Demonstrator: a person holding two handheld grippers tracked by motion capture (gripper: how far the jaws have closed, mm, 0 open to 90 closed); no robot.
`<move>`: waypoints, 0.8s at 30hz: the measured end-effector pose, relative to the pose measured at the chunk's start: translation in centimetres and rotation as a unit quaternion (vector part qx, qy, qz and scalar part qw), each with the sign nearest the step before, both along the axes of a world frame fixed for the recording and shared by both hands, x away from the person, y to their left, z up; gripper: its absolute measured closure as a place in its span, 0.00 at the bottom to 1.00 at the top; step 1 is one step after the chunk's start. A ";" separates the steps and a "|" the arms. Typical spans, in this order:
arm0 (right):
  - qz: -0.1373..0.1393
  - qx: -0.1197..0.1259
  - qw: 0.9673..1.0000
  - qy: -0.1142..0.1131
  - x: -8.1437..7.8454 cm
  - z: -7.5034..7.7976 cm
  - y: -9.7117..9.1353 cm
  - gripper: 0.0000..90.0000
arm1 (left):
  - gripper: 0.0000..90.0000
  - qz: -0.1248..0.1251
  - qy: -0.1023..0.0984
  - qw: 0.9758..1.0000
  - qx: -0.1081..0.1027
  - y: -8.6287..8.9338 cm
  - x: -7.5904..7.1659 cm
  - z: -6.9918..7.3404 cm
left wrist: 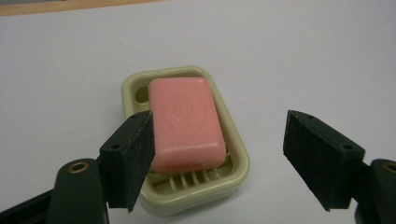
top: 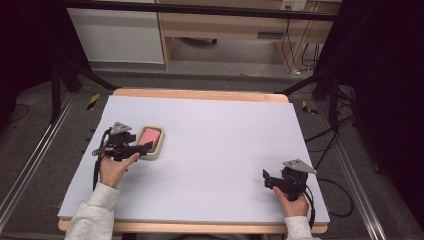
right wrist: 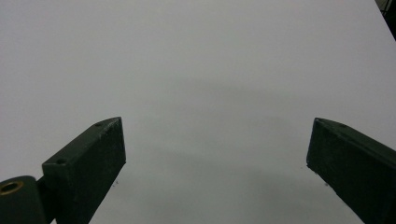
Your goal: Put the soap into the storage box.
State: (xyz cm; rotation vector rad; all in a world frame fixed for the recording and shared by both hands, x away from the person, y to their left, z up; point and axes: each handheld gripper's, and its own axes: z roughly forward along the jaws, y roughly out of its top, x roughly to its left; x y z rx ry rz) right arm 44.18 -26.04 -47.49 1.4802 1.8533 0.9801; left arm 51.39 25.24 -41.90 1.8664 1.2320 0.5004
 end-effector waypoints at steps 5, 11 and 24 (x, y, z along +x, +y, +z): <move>-0.004 -0.001 1.000 0.000 -0.1 0.0 -0.3 0.05 | 0.25 0.004 -0.008 1.000 0.007 1.0 -1.0 -0.4; -0.010 0.003 1.000 0.001 -0.2 0.0 -0.8 0.05 | 0.25 0.003 -0.006 1.000 0.018 2.5 -2.4 -1.6; -0.010 0.001 1.000 0.008 -0.3 -0.1 -0.9 0.05 | 0.25 0.024 0.020 0.999 0.010 5.2 -5.0 -4.6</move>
